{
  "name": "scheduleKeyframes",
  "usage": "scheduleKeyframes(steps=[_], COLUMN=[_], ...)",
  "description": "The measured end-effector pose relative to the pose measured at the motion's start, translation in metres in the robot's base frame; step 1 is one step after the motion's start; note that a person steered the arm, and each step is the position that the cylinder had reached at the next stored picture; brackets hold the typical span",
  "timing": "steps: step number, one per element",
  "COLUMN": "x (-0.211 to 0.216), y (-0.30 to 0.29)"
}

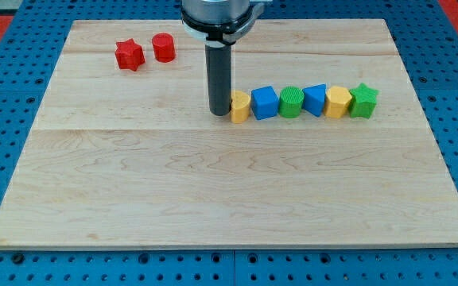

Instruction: Push the red circle to yellow heart

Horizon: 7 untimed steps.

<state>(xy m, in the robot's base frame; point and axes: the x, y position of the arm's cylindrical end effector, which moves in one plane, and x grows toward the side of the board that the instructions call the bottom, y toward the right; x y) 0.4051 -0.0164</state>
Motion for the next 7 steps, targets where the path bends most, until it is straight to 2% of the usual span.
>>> scheduleKeyframes(steps=[1,2,5,7], x=[0.0,-0.026,-0.139,-0.172], y=[-0.021,-0.043,-0.041,-0.081])
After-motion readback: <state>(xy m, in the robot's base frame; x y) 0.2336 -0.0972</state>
